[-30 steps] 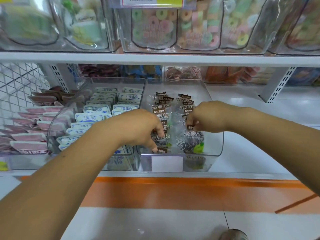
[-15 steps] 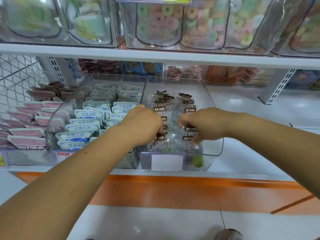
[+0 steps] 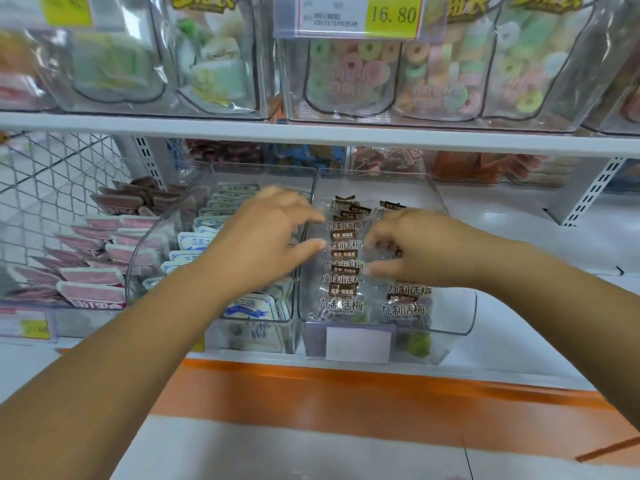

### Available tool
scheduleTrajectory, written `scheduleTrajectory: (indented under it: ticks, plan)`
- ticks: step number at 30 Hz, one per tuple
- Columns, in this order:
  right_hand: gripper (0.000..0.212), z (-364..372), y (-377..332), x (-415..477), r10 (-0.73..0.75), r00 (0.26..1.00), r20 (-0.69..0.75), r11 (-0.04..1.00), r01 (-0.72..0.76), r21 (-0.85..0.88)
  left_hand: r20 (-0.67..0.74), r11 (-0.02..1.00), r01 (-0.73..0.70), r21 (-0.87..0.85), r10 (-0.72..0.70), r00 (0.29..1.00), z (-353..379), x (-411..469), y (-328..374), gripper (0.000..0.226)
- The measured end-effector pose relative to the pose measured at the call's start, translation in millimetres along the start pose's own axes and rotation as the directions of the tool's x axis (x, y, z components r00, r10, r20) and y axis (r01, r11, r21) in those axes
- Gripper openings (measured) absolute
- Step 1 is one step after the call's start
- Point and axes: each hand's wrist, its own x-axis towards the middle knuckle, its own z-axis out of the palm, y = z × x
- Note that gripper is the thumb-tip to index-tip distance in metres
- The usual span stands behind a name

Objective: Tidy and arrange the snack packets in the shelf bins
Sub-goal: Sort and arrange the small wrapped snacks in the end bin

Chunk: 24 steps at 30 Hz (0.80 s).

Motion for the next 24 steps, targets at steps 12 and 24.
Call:
scheduleTrajectory:
  ticks: [12, 24]
  plan:
    - [0.069, 41.3, -20.8, 30.9, 0.014, 0.999, 0.042, 0.998, -0.016, 0.053, 0.215, 0.991, 0.116, -0.067, -0.099, 0.972, 7.9, -21.9, -19.5, 0.063]
    - [0.054, 36.4, 9.9, 66.0, 0.115, 0.973, 0.198, 0.99, -0.13, 0.061, 0.214, 0.99, 0.116, -0.086, -0.095, 0.972, 15.1, -15.6, -20.2, 0.077]
